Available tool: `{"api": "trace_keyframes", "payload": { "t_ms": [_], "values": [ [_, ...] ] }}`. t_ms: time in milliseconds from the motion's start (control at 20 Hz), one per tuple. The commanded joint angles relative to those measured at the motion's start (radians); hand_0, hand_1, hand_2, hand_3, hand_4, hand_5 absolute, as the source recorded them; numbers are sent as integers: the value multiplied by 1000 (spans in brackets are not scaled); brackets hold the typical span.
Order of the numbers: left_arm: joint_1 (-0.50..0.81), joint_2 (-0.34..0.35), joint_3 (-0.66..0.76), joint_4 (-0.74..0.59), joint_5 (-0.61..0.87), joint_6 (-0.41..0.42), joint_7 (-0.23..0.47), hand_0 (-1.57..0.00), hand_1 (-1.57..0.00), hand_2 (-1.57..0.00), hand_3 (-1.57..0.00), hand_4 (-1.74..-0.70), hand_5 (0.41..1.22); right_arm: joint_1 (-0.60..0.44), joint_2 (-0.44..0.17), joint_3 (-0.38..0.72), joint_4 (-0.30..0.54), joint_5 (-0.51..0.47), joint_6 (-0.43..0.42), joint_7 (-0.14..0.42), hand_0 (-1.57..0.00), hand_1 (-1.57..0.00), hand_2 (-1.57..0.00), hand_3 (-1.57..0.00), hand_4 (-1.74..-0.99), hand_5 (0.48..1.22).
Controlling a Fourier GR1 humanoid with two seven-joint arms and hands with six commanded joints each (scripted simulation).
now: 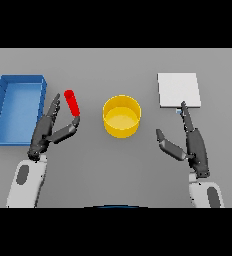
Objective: Pick up the red beaker and tilt it to pour out 1 green nut into yellow bowl. Pick up the yellow bowl and place it on the metallic measuring scale.
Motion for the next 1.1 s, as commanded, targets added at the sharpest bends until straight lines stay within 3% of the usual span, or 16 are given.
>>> {"api": "trace_keyframes", "payload": {
  "t_ms": [0, 250, 350, 400, 700, 850, 1050],
  "values": [
    [-21, 2, 8, 34, 1, -1, -24, 1, 1, 1, 1, -1240, 641, -5, 4, 0, 4, -8, 5, 6, 1, 1, 1, 1, -1273, 632],
    [-132, 6, 46, 176, 3, 11, -66, 1, 1, 1, 1, -1271, 677, -1, 4, 3, 2, 5, -4, -8, 1, 1, 1, 1, -1268, 635],
    [-171, -5, 51, 223, 2, 15, -66, 1, 1, 1, 1, -1280, 682, -22, 9, 3, 9, 9, -9, 19, 1, 1, 1, 1, -1266, 635],
    [-186, -6, 58, 249, 3, 19, -74, 1, 1, 1, 1, -1287, 685, -5, 11, 7, 6, 6, -5, -3, 1, 1, 1, 1, -1269, 638],
    [-277, -7, 71, 353, -9, 24, -87, 1, 1, 1, 1, -1290, 684, 1, 4, -2, 2, -3, -2, -10, 1, 1, 1, 1, -1269, 643],
    [-325, -9, 86, 423, -11, 32, -87, 1, 1, 1, 1, -1289, 683, -9, 1, -9, -3, -12, 1, 20, 1, 1, 1, 1, -1265, 638],
    [-364, -18, 109, 489, 11, 18, -153, 1, 1, 1, 1, -1329, 695, -5, 4, -5, 19, 4, -10, 3, 1, 1, 1, 1, -1264, 640]
  ]
}}
